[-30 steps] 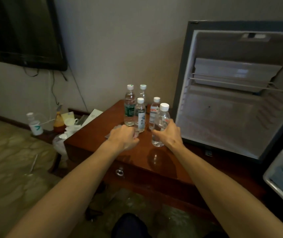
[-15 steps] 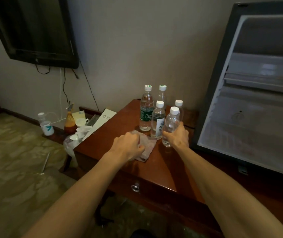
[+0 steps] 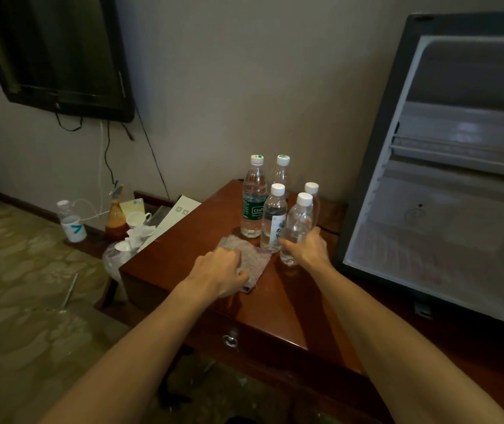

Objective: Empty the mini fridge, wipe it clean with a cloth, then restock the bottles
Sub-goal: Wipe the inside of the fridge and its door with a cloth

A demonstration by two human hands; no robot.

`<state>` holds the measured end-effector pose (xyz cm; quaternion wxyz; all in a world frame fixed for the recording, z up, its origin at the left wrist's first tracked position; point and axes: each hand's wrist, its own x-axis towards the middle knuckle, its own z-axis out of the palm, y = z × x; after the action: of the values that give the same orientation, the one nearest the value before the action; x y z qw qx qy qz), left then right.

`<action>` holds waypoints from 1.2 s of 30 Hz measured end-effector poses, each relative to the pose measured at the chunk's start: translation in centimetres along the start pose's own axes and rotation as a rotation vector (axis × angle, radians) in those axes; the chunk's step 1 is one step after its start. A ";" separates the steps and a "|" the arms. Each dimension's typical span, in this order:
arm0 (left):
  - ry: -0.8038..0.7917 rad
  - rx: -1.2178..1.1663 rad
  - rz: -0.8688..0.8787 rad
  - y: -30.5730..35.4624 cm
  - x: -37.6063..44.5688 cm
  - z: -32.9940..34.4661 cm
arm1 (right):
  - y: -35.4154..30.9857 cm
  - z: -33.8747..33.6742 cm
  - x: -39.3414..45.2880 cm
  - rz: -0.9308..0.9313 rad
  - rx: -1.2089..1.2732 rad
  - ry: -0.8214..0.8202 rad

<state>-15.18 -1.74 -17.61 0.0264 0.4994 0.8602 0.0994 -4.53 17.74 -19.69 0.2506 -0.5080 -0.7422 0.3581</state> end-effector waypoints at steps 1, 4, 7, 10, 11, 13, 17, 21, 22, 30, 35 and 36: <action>-0.005 0.001 -0.004 -0.2 -0.2 0.0 | 0.1 -0.2 -0.2 0.022 -0.032 -0.015; -0.019 0.016 -0.017 -0.7 -0.6 0.2 | 0.4 -0.6 -1.9 0.063 -0.070 -0.004; -0.004 0.042 -0.025 -1.5 -0.6 0.1 | 0.5 0.0 -5.1 -0.111 -0.205 0.008; 0.016 0.043 -0.047 -2.6 -0.6 -0.1 | -0.7 1.7 -7.6 -0.412 -0.394 -0.088; 0.024 0.040 -0.055 -3.0 -0.7 -0.1 | -1.5 2.5 -7.9 -0.488 -0.427 -0.139; 0.026 0.038 -0.070 -3.7 -0.9 -0.2 | -3.2 4.7 -7.6 -0.539 -0.501 -0.227; 0.035 0.033 -0.096 -5.5 -1.0 0.2 | -5.0 9.2 -6.0 -0.467 -0.708 -0.291; 0.053 0.045 -0.101 -6.5 -0.3 -0.2 | -4.9 10.3 -5.4 -0.482 -0.717 -0.199; 0.051 0.044 -0.101 -6.5 -0.1 -0.3 | -4.7 10.2 -5.5 -0.510 -0.711 -0.180; -0.037 0.031 -0.102 -4.4 -0.5 0.2 | -1.6 6.0 -8.2 -0.670 -0.605 -0.123; -0.086 0.002 -0.020 0.5 -1.2 1.7 | 1.7 0.1 -10.1 -0.717 -0.578 -0.039; -0.086 -0.004 0.010 1.8 -1.2 2.0 | 2.3 -1.4 -10.3 -0.722 -0.590 -0.006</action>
<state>-12.71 -1.65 -19.29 0.0638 0.5076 0.8556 0.0796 1.58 9.01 -20.74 0.2022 -0.2657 -0.9423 0.0230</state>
